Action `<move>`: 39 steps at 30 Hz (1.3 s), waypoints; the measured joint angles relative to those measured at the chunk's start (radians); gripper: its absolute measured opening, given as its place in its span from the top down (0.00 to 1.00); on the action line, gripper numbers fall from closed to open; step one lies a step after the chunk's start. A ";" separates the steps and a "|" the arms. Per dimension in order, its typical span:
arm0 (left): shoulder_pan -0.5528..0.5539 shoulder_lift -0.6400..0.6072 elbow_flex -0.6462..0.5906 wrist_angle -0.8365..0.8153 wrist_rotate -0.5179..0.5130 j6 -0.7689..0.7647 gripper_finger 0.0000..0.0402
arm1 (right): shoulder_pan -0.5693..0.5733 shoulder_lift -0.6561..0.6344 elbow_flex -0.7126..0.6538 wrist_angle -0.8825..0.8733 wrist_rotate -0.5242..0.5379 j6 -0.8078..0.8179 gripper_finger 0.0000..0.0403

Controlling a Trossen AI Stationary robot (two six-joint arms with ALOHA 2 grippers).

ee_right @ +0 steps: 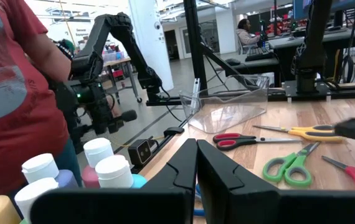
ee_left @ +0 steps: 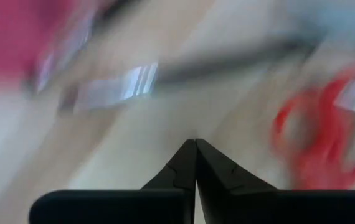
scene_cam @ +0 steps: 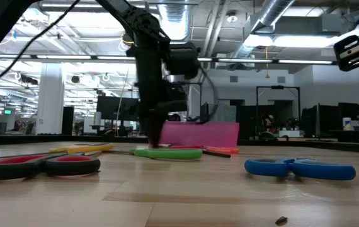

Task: Pick & Place Paint Supplies
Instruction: Put the silver brush into the red bin

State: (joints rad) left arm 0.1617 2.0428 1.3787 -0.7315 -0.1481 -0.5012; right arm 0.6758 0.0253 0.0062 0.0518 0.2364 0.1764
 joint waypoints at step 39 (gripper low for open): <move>-0.038 0.034 0.001 0.398 -0.344 0.537 1.00 | 0.000 0.000 0.000 -0.002 0.000 0.000 0.98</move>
State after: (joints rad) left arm 0.1234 2.0769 1.3800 -0.3332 -0.4918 0.0361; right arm 0.6762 0.0254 0.0063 0.0498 0.2363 0.1761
